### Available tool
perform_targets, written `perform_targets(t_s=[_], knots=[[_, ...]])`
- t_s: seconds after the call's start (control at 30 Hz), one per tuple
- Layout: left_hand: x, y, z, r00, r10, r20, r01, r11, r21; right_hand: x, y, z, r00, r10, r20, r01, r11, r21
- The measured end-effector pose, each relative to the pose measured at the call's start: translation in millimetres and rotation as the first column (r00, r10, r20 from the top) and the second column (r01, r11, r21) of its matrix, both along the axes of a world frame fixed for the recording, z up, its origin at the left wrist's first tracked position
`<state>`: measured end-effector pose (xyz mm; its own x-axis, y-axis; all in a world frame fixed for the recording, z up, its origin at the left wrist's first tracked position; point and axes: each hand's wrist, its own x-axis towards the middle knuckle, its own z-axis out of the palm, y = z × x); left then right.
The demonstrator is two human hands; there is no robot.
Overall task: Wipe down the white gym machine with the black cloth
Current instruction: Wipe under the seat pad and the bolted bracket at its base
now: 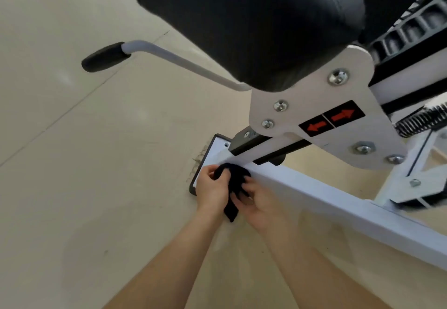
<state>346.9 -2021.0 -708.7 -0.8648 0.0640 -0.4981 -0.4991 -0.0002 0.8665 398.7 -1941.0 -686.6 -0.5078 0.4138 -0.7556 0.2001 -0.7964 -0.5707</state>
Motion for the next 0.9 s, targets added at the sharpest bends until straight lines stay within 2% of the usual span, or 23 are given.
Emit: perform_targets(t_s=[0.07, 0.13, 0.27, 0.43, 0.63, 0.77, 0.83, 0.9], knots=[[-10.6, 5.6, 1.4, 0.979, 0.069, 0.194, -0.088, 0.992, 0.092, -12.4, -10.0, 1.5, 0.998, -0.045, -0.042, 0.041, 0.996, -0.078], [-15.8, 7.9, 5.0, 0.968, 0.061, 0.244, -0.101, 0.983, 0.154, -17.8, -12.1, 5.2, 0.99, -0.122, -0.072, 0.113, 0.986, -0.12], [0.4, 16.7, 22.5, 0.972, 0.05, 0.23, -0.116, 0.952, 0.284, -11.8, -8.6, 24.4, 0.973, -0.171, -0.152, 0.153, 0.981, -0.12], [19.8, 16.4, 48.9, 0.993, 0.004, 0.116, -0.049, 0.922, 0.384, -0.5, -13.6, 40.6, 0.963, -0.192, -0.19, 0.157, 0.97, -0.184], [34.8, 16.9, 80.3, 0.998, -0.018, -0.059, 0.034, 0.958, 0.283, 19.0, -11.7, 57.8, 0.917, -0.223, -0.331, 0.133, 0.952, -0.274], [38.1, 18.0, 86.3, 0.976, -0.051, -0.212, 0.082, 0.987, 0.138, 27.1, -12.2, 60.5, 0.903, -0.207, -0.376, 0.099, 0.953, -0.287], [35.4, 17.8, 87.3, 0.897, -0.175, -0.406, 0.139, 0.983, -0.117, 29.6, -14.8, 57.7, 0.924, -0.141, -0.356, 0.055, 0.969, -0.24], [35.7, 14.9, 85.3, 0.767, -0.344, -0.542, 0.13, 0.91, -0.394, 30.5, -15.0, 48.5, 0.949, -0.093, -0.302, 0.03, 0.978, -0.206]])
